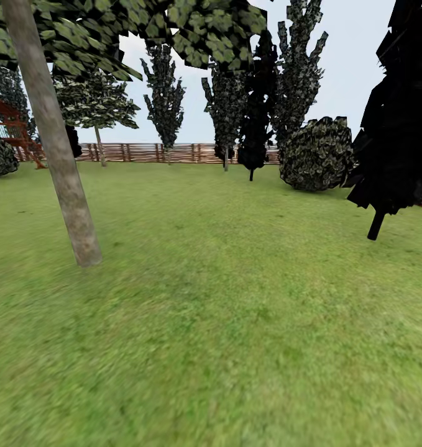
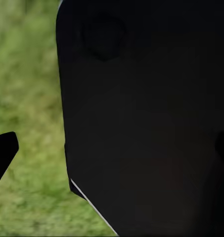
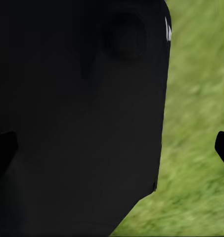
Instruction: Take the three Easter eggs out of the wicker basket on the lawn in the garden, then place them on the lawn next to a single tree (choose any tree) so that all three eggs are next to the same tree and none are left in the basket.
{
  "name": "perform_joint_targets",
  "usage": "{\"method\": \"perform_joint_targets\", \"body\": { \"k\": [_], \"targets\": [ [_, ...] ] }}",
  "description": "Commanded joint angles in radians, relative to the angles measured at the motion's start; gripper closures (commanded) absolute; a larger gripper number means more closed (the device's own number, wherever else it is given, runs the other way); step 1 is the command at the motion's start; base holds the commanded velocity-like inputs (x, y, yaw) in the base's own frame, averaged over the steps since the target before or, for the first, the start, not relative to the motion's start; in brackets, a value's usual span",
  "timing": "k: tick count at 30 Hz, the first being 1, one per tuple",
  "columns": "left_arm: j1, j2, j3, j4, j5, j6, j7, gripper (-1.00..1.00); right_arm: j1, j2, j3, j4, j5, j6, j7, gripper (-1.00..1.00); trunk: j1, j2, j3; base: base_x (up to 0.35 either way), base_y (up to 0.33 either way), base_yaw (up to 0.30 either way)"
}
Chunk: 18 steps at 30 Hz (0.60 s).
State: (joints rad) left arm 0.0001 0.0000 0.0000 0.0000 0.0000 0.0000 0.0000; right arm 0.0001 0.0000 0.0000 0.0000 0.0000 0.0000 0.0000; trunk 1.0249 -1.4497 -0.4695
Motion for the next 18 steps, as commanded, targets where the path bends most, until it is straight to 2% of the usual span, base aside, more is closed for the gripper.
{"method": "perform_joint_targets", "body": {
  "k": [1, 5, 14, 15, 18],
  "targets": [
    [0.0, 0.0, 0.0, 0.0, 0.0, 0.0, 0.0, -1.0, 0.0, 0.0, 0.0, 0.0, 0.0, 0.0, 0.0, -1.0, 0.0, 0.0, 0.0, 0.0, 0.0, 0.0],
    [0.0, 0.003, 0.002, -0.005, -0.002, 0.002, 0.0, -1.0, -0.018, -0.002, 0.004, -0.006, 0.0, 0.004, 0.0, -1.0, 0.0, 0.0, 0.0, 0.0, 0.0, 0.0],
    [0.0, 0.054, 0.002, -0.023, 0.004, 0.0, 0.0, -1.0, -0.066, 0.004, 0.001, -0.025, -0.006, -0.021, -0.002, -1.0, 0.0, 0.0, 0.0, 0.0, 0.0, 0.0],
    [0.0, 0.097, 0.002, -0.023, 0.004, 0.0, 0.0, -1.0, -0.066, 0.004, 0.001, -0.025, -0.007, -0.143, -0.002, -1.0, 0.0, 0.0, 0.0, 0.0, 0.0, 0.0],
    [0.0, 0.094, 0.002, -0.023, 0.004, 0.0, 0.0, -1.0, -0.066, 0.003, 0.002, -0.025, -0.007, -0.145, -0.002, -1.0, 0.0, 0.0, 0.0, 0.0, 0.0, 0.0]
  ]
}}
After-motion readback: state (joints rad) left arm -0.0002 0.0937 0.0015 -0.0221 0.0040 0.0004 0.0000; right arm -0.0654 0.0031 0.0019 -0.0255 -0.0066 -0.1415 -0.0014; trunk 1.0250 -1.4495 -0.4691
